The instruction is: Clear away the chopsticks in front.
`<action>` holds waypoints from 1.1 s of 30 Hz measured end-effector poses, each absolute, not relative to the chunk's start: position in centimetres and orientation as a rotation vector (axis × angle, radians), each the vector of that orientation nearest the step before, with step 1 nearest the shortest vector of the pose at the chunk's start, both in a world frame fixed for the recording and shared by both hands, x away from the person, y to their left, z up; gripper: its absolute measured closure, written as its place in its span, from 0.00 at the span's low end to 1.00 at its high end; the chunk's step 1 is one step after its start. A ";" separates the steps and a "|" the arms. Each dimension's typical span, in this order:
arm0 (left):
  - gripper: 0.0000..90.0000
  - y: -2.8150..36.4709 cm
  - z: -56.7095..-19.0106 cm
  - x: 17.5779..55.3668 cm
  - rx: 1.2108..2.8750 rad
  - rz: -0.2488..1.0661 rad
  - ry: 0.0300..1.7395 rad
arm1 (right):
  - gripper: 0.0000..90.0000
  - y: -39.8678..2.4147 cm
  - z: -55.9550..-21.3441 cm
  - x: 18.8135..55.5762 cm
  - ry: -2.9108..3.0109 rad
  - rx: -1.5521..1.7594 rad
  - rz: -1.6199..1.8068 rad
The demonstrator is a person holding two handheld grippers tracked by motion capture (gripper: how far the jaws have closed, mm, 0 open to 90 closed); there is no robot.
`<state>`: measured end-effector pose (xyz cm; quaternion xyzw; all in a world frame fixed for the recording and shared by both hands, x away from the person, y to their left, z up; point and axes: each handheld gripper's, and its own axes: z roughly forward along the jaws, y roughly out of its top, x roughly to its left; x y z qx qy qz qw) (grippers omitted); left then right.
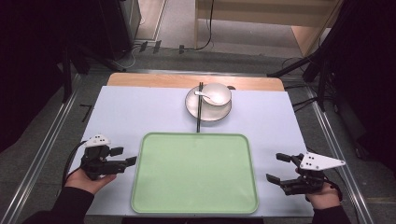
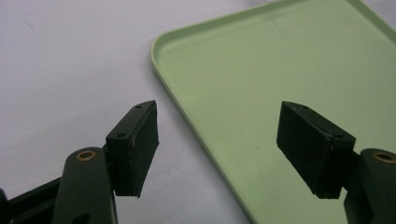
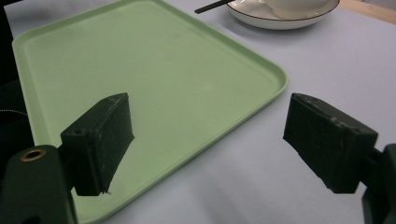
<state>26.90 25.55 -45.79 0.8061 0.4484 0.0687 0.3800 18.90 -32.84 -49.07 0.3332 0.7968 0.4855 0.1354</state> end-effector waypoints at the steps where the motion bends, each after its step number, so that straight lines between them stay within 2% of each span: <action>1: 0.34 25.5 -45.7 27.1 2.060 0.175 1.156 | 0.18 -32.9 -49.1 18.9 2.308 0.966 1.406; 9: 0.33 24.5 -44.3 28.6 2.071 0.148 1.160 | 0.18 -32.9 -49.1 18.9 2.304 0.970 1.407; 12: 0.35 23.7 -43.5 29.5 2.135 0.153 1.230 | 0.18 -33.0 -49.1 18.9 2.304 0.974 1.406; 24: 0.35 20.9 -41.0 32.5 2.176 0.164 1.156 | 0.18 -33.0 -49.1 18.9 2.307 0.975 1.406; 33: 0.34 17.0 -40.4 35.6 2.202 0.161 1.098 | 0.18 -33.0 -49.1 18.9 2.305 0.979 1.406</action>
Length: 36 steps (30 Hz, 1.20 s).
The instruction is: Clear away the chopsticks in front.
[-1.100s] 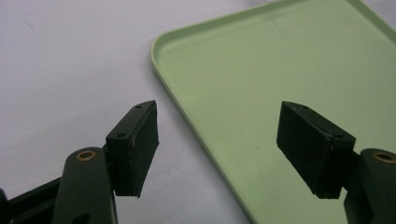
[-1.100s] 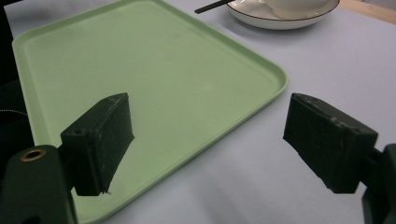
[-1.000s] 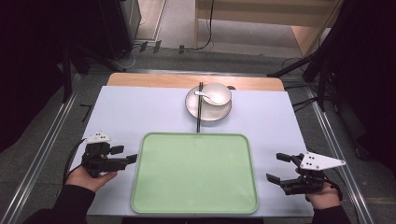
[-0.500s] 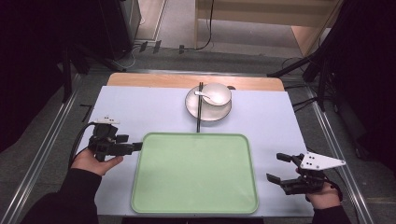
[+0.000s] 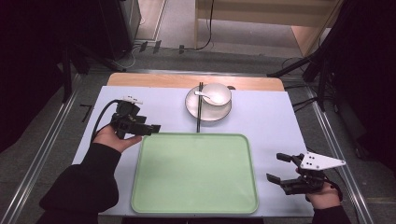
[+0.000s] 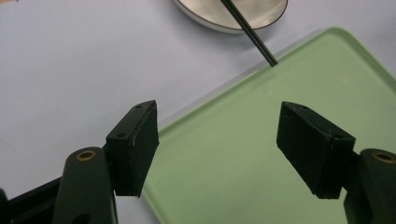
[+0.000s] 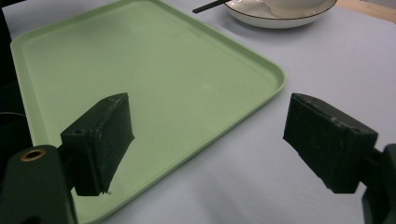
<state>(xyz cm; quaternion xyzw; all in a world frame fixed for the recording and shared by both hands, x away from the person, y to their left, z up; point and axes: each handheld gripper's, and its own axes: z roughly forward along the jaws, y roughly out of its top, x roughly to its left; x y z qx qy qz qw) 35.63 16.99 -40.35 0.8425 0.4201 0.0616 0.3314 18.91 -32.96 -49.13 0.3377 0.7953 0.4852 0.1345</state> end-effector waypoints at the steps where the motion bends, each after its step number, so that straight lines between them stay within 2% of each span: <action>1: 0.34 16.6 -40.4 36.0 2.203 0.158 1.095 | 0.18 -33.0 -49.1 18.9 2.304 0.979 1.407; 18: 0.35 11.4 -40.9 39.9 2.224 0.154 1.060 | 0.18 -33.0 -49.2 18.9 2.305 0.972 1.416; 36: 0.36 6.1 -43.3 44.0 2.251 0.180 1.079 | 0.18 -33.0 -49.1 18.9 2.305 0.966 1.417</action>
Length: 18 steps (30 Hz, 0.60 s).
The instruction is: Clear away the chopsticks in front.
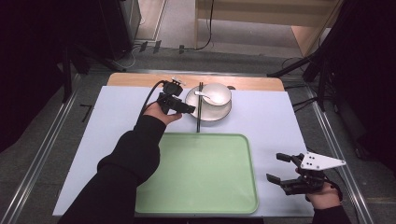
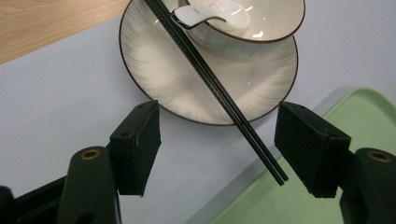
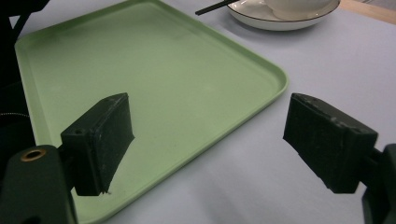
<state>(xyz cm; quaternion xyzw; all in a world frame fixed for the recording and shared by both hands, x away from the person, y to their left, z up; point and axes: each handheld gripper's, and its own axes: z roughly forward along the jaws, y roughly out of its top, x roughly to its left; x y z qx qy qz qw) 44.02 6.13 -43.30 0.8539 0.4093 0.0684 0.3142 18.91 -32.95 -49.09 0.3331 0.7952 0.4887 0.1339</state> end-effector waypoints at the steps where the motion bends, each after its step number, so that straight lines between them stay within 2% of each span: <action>1: 0.36 5.9 -43.5 44.1 2.243 0.181 1.086 | 0.18 -33.0 -49.1 18.9 2.305 0.964 1.419; 8: 0.39 4.5 -45.3 45.2 2.226 0.190 1.135 | 0.18 -33.0 -49.1 18.9 2.304 0.964 1.421; 11: 0.46 4.0 -46.2 45.7 2.216 0.186 1.178 | 0.18 -33.0 -49.1 18.9 2.304 0.959 1.420; 18: 0.52 3.3 -48.0 46.5 2.201 0.164 1.248 | 0.18 -33.0 -49.1 18.8 2.300 0.963 1.423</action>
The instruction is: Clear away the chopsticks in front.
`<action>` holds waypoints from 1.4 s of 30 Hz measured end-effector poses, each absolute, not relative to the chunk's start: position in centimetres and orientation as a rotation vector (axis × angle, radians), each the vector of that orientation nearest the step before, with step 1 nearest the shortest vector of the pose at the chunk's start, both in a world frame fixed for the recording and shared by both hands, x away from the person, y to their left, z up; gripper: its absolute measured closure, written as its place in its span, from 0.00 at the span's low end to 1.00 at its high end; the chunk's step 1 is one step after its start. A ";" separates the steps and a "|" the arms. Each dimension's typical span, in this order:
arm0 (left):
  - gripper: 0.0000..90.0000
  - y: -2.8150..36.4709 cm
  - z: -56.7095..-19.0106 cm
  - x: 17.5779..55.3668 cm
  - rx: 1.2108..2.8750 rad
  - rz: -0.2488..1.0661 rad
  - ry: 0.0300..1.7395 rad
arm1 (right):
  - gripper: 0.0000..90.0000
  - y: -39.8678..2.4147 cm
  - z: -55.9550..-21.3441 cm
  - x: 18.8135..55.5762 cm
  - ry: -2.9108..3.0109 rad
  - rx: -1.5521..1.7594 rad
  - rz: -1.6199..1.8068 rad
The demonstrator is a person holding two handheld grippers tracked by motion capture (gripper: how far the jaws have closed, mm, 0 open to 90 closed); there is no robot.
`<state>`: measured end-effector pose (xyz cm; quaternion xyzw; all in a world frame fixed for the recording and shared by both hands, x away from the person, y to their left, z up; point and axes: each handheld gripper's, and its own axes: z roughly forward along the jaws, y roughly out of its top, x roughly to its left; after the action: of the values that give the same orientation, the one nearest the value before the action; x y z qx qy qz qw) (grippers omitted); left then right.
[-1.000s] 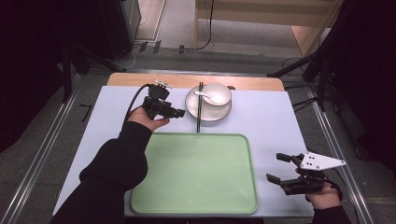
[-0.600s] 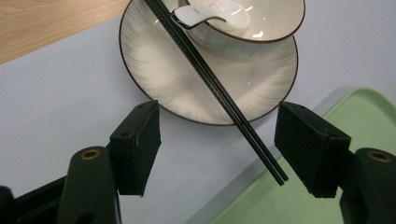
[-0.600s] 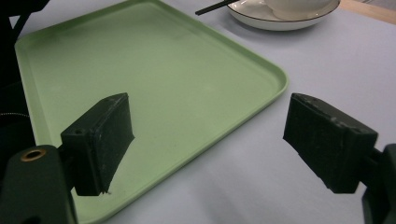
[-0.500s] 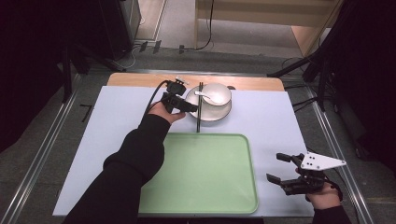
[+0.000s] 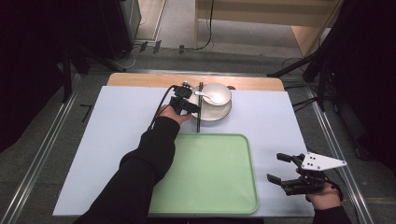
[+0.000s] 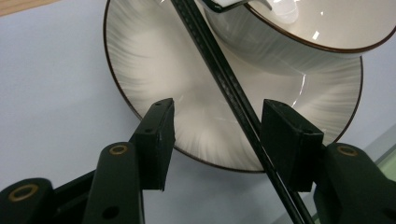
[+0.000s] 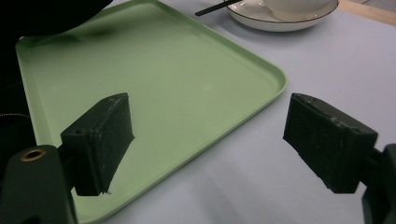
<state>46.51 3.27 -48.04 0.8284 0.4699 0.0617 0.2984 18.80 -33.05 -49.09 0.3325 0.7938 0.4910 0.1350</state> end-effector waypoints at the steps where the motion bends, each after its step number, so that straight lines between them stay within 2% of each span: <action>1: 0.52 3.2 -48.1 46.6 2.197 0.160 1.252 | 0.18 -33.1 -49.1 18.8 2.302 0.963 1.421; 7: 0.60 2.9 -48.6 46.7 2.205 0.171 1.257 | 0.18 -33.1 -49.1 18.8 2.303 0.962 1.421; 9: 0.70 2.7 -48.9 46.8 2.192 0.158 1.297 | 0.18 -33.1 -49.1 18.8 2.305 0.961 1.421; 16: 0.87 2.6 -49.6 47.3 2.126 0.130 1.422 | 0.18 -33.1 -49.1 18.8 2.305 0.964 1.417; 32: 0.96 3.2 -49.0 47.4 2.041 0.152 1.512 | 0.18 -33.2 -49.2 18.7 2.304 0.958 1.424; 42: 0.95 6.2 -46.0 46.8 2.041 0.122 1.465 | 0.18 -33.2 -49.2 18.7 2.304 0.959 1.420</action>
<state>46.85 6.19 -46.00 0.7719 0.5542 0.0460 0.3080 18.69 -33.21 -49.17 0.3309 0.7951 0.4901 0.1350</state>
